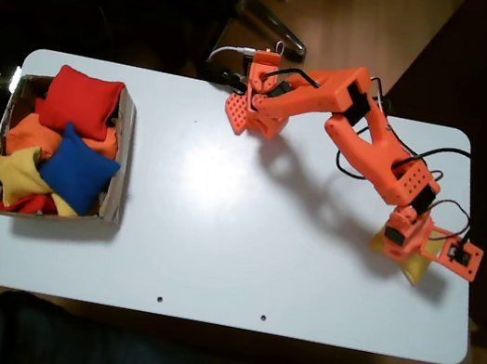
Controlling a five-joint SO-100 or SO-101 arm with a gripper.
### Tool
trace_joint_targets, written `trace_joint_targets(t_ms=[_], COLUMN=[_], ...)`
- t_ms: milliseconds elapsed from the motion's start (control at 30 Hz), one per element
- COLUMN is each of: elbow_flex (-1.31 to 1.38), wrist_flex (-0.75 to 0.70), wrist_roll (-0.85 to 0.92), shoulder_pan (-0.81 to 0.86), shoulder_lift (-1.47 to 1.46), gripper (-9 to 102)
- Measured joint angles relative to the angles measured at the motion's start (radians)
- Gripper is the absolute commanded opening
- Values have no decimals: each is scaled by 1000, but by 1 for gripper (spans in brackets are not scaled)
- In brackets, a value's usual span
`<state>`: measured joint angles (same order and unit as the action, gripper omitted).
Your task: Grasp a bag and put it in the box.
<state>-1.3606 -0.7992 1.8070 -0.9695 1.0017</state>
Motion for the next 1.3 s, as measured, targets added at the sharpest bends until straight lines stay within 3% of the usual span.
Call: trace_joint_targets(t_ms=[133, 633, 1300], elbow_flex=[-6, -12, -26], wrist_flex=[-5, -28, -87], wrist_roll=[2, 2, 2], shoulder_pan=[-17, -21, -2], shoulder_lift=[5, 34, 91], gripper=[46, 22, 10])
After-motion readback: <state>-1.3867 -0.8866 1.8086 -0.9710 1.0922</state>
